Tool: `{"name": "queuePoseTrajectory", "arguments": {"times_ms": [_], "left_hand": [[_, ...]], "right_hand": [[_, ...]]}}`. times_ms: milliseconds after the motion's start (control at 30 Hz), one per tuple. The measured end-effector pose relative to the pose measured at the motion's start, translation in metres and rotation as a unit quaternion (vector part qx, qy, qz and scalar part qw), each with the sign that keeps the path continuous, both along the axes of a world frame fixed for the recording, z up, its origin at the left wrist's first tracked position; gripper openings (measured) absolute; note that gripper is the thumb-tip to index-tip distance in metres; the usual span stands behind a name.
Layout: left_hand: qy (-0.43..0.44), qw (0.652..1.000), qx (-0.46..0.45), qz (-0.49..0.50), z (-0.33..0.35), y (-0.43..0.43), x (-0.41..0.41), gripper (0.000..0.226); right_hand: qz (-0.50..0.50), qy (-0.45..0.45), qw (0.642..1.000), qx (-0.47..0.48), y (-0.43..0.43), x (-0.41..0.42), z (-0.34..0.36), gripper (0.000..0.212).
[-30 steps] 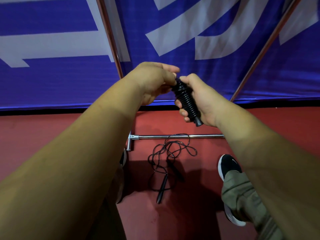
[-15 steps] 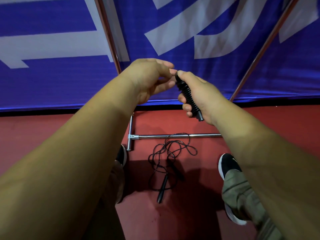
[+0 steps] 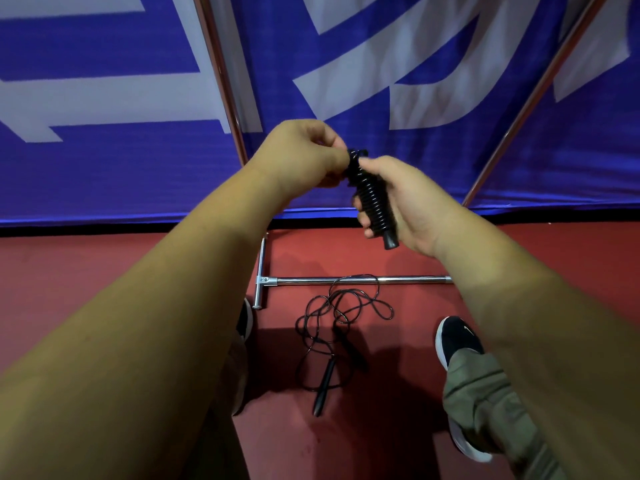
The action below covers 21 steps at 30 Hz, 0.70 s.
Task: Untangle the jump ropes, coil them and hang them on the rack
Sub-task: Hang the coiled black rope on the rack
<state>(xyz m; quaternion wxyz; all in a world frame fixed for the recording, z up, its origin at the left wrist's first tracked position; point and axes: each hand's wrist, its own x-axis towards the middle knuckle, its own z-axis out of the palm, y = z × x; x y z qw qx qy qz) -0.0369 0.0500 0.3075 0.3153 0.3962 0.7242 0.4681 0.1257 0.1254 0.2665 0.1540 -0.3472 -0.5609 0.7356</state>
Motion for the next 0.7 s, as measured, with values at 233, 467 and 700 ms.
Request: {"name": "queuePoseTrajectory", "arguments": {"times_ms": [233,467,700], "left_hand": [[0.219,0.967,-0.124,-0.034,0.007,-0.007,-0.001,0.01],[0.279,0.943,-0.172,-0.063,0.008,0.0,0.023,0.02],[-0.183,0.982,-0.049,-0.003,0.002,0.004,0.01,0.01]], "right_hand": [[0.026,-0.209,0.916,0.341,0.003,0.006,0.005,0.045],[-0.044,-0.372,0.827,0.419,-0.002,0.001,-0.025,0.048],[-0.063,-0.223,0.938,0.258,0.002,0.001,0.008,0.018]]}}
